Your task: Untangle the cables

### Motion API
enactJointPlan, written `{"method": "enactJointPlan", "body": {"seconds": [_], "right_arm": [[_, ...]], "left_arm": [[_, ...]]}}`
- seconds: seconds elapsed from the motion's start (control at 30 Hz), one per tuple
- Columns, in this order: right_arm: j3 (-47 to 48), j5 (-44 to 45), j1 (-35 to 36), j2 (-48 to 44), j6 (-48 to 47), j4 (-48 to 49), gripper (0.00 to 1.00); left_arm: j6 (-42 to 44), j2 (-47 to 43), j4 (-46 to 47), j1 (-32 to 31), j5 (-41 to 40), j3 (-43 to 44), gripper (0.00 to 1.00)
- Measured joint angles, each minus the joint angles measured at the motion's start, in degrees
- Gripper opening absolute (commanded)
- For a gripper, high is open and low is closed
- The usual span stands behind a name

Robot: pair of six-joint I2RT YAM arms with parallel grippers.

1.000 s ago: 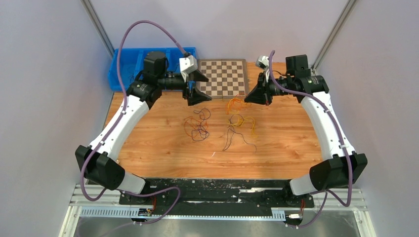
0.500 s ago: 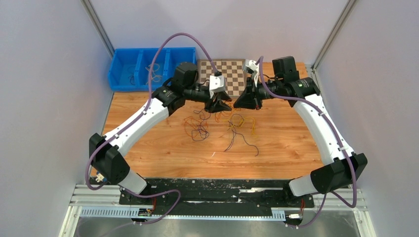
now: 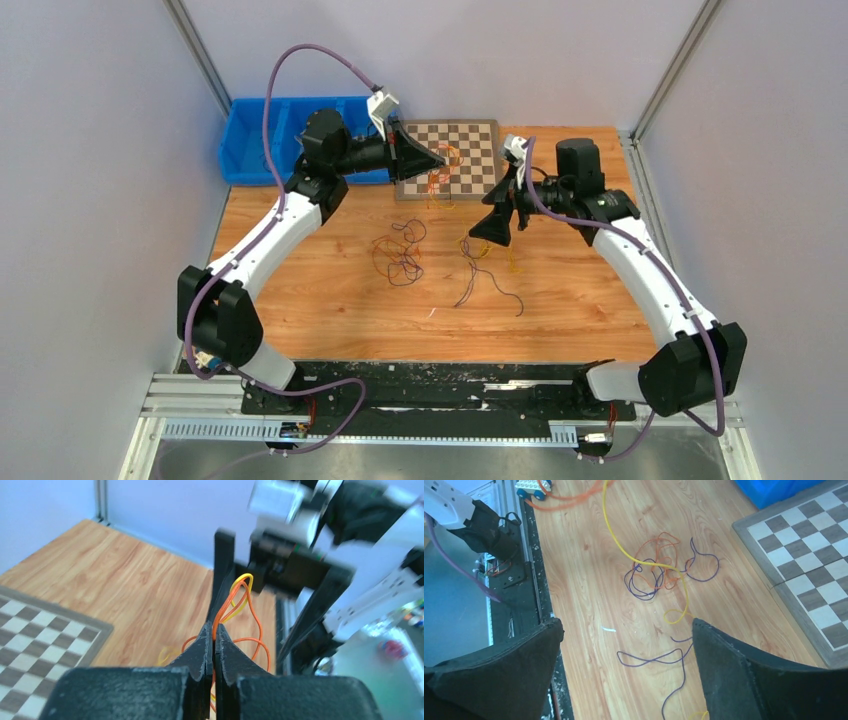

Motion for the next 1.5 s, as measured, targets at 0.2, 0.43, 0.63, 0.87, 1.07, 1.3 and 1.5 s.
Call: {"method": "enactJointPlan", "body": {"seconds": [0.2, 0.43, 0.63, 0.87, 1.07, 1.3, 1.5], "right_arm": [[-8.66, 2.78, 5.38, -1.55, 7.74, 19.96, 1.0], [-9.2, 8.9, 12.31, -0.11, 6.19, 31.93, 0.23], [-15.43, 14.27, 10.34, 0.04, 2.71, 34.36, 0.0], [-21.29, 18.8, 4.31, -4.2, 0.74, 31.76, 0.0], [-24.09, 20.83, -7.8, -6.4, -0.2, 28.5, 0.0], [-27.47, 21.9, -11.15, -6.67, -2.47, 23.26, 0.0], [-27.5, 22.27, -11.13, -6.67, -2.91, 21.44, 0.0]], "left_arm": [[-18.78, 1.42, 14.45, 0.39, 0.28, 0.0, 0.0], [-26.67, 1.77, 17.94, 0.2, -0.33, 0.07, 0.0], [-26.4, 1.27, 13.81, 3.21, -1.25, 1.6, 0.0], [-11.82, -2.86, -6.16, 10.49, -6.21, 9.14, 0.0], [5.64, -6.29, -23.37, 18.1, -14.21, 16.72, 0.0], [16.09, -5.92, -28.0, 23.32, -23.56, 17.94, 0.0], [17.77, -1.88, -25.35, 23.41, -28.7, 19.56, 0.0]]}}
